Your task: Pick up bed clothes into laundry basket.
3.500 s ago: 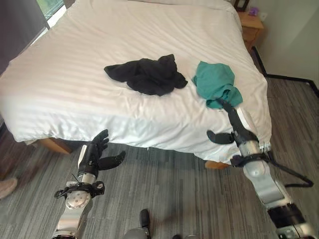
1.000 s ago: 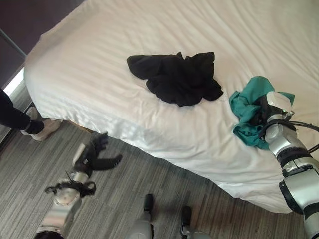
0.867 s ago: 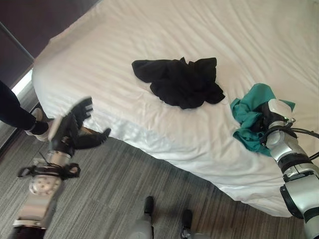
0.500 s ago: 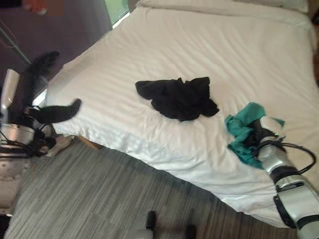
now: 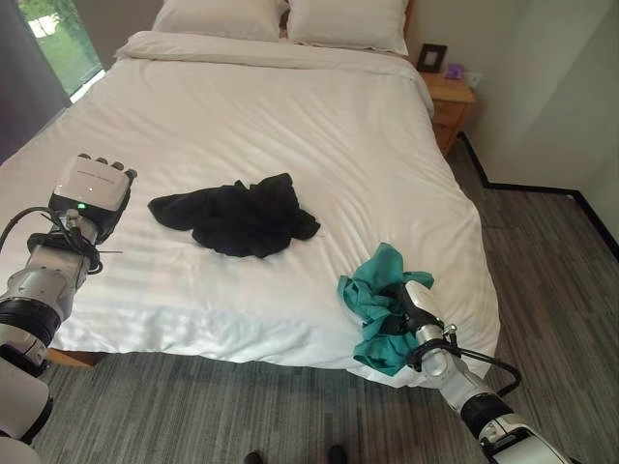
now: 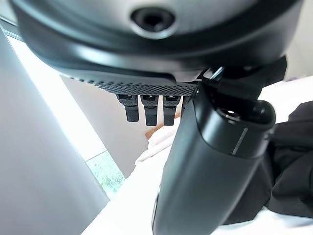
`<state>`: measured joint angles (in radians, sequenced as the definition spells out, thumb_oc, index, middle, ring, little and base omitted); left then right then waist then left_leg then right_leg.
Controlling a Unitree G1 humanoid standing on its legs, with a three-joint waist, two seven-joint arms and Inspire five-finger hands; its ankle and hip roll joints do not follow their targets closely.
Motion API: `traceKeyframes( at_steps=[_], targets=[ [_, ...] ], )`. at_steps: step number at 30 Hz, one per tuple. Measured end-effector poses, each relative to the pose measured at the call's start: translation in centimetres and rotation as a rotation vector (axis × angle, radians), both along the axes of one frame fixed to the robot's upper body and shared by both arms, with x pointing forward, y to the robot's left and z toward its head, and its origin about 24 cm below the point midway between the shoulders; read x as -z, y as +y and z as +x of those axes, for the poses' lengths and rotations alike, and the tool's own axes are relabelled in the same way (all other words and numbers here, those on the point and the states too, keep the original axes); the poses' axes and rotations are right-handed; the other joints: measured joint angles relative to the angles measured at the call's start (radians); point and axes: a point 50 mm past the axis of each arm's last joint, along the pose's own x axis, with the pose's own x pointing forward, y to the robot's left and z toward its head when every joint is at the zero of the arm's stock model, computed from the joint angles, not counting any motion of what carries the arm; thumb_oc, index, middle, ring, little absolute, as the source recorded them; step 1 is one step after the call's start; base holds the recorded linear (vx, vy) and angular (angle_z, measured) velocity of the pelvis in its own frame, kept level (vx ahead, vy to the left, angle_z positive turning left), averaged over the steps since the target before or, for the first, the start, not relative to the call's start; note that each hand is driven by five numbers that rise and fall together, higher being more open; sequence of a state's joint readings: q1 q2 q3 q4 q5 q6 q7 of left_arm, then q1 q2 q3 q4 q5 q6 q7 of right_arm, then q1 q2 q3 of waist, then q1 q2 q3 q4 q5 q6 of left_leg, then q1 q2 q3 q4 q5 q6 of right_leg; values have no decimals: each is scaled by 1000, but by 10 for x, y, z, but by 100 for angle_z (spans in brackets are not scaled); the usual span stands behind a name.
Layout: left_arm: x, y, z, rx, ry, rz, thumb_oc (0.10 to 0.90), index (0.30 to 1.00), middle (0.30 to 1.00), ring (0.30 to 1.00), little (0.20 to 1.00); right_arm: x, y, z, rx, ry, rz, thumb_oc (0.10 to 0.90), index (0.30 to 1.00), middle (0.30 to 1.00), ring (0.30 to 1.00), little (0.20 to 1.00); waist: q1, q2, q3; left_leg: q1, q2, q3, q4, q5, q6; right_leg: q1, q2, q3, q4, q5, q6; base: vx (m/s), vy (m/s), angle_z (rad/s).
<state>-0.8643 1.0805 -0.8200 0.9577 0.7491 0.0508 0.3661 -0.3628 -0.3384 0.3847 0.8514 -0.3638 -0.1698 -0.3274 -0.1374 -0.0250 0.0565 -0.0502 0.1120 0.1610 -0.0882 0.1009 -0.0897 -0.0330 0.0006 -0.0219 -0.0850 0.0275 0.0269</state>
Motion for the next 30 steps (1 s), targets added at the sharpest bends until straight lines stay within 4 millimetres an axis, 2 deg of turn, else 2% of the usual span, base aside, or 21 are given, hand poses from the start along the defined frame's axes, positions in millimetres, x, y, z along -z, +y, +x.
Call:
traceKeyframes(
  at_steps=[3, 5, 8, 10, 11, 12, 13, 15, 16, 17, 18, 19, 21, 23, 25, 26, 30],
  targets=[
    [-6, 5, 1, -27, -5, 15, 800, 900, 900, 900, 900, 4, -1, -4, 3, 5, 32, 400, 300, 300, 300, 300, -12, -5, -4, -10, 4, 12, 0, 0, 0, -15, 0, 1, 1, 3, -4, 14, -9, -3],
    [-11, 6, 2, -36, -9, 26, 800, 900, 900, 900, 900, 8, 0, -9, 1, 21, 40, 400, 300, 300, 300, 300, -13, -18, -12, -11, 3, 17, 0, 0, 0, -17, 0, 2, 1, 1, -3, 34, -17, -2],
    [-18, 5, 5, -29, -7, 54, 800, 900, 900, 900, 900, 21, -5, -18, 5, 79, 37, 400, 300, 300, 300, 300, -12, -36, -24, -20, 4, 19, 0, -3, -4, -26, -1, 0, 4, -9, 8, 38, -8, 2],
    [-22, 3, 7, -25, -8, 69, 800, 900, 900, 900, 900, 27, -8, -24, 6, 117, 31, 400, 300, 300, 300, 300, -13, -39, -26, -35, 5, 20, 0, -5, -6, -47, -1, 1, 14, -10, 10, 0, 0, 0],
    [-26, 2, 8, -13, -16, 68, 800, 900, 900, 900, 900, 41, -13, -37, 10, 204, 21, 400, 300, 300, 300, 300, -12, -40, -27, -55, 4, 22, 0, -7, -7, -68, -2, 1, 17, -10, 10, 0, 0, 0],
    [-27, 2, 8, -6, -19, 66, 800, 900, 900, 900, 900, 57, -20, -53, 18, 318, 1, 400, 300, 300, 300, 300, -12, -40, -27, -68, 2, 24, 0, -7, -7, -84, -4, 5, 19, -9, 9, 10, 17, -3],
    [-28, 3, 7, 7, -20, 73, 800, 900, 900, 900, 900, 78, -28, -81, 33, 475, -33, 400, 300, 300, 300, 300, -3, -36, -24, -81, 0, 28, 0, -6, -7, -102, -6, 8, 26, -9, 9, 10, 5, -10],
    [-32, 9, 3, -1, -27, 53, 800, 900, 900, 900, 900, 116, -41, -156, 72, 792, -78, 400, 300, 300, 300, 300, 21, -29, -19, -107, -2, 51, 0, -6, -6, -143, -8, 27, 43, -6, 5, 24, 24, -24],
    [-34, 12, 0, -12, -37, 39, 800, 900, 900, 900, 900, 124, -45, -183, 87, 886, -89, 400, 300, 300, 300, 300, 18, -20, -12, -114, -3, 54, 0, -6, -6, -158, -9, 32, 46, -5, 4, 17, 24, -24],
    [-41, 21, -6, -34, -62, 8, 800, 900, 900, 900, 900, 131, -49, -219, 112, 993, -89, 400, 300, 300, 300, 300, 13, -8, 1, -124, -4, 63, 0, -5, -5, -174, -10, 40, 51, -5, 4, 5, -5, -40],
    [-52, 33, -15, -69, -101, -12, 800, 900, 900, 900, 900, 136, -52, -259, 132, 1111, -84, 400, 300, 300, 300, 300, 9, -6, 3, -135, -3, 85, 0, -4, -4, -195, -9, 63, 53, 2, 3, 21, 2, -46],
    [-59, 39, -20, -86, -128, -19, 800, 900, 900, 900, 900, 136, -53, -278, 142, 1165, -83, 400, 300, 300, 300, 300, -4, -6, 5, -138, -2, 95, 0, -4, -4, -201, -8, 72, 50, 4, 4, 56, -2, -50],
    [-81, 44, -25, -100, -226, -37, 800, 900, 900, 900, 900, 135, -56, -326, 173, 1297, -83, 400, 300, 300, 300, 300, -55, -9, 13, -139, 5, 109, 0, -4, -4, -208, 0, 84, 46, 7, 7, 84, 7, -25],
    [-99, 39, -22, -64, -306, -47, 800, 900, 900, 900, 900, 133, -56, -338, 181, 1324, -79, 400, 300, 300, 300, 300, -77, -9, 29, -143, 13, 133, 0, -6, -3, -225, 8, 102, 48, 7, 12, 65, 9, -34],
    [-113, 31, -18, -20, -355, -48, 800, 900, 900, 900, 900, 134, -56, -333, 175, 1313, -75, 400, 300, 300, 300, 300, -83, -9, 45, -146, 18, 159, 0, -8, -2, -242, 12, 115, 44, 18, 10, 67, 15, -42],
    [-116, 24, -16, 17, -372, -44, 800, 900, 900, 900, 900, 135, -56, -322, 174, 1284, -71, 400, 300, 300, 300, 300, -100, 0, 60, -145, 20, 161, 0, -7, -2, -244, 15, 117, 44, 23, 7, 21, -1, -23],
    [-118, 9, -9, 115, -382, -44, 800, 900, 900, 900, 900, 137, -49, -279, 138, 1158, -42, 400, 300, 300, 300, 300, -110, 20, 73, -136, 28, 187, 0, -8, -2, -256, 32, 149, 51, 36, -7, 33, 17, -27]
  ],
)
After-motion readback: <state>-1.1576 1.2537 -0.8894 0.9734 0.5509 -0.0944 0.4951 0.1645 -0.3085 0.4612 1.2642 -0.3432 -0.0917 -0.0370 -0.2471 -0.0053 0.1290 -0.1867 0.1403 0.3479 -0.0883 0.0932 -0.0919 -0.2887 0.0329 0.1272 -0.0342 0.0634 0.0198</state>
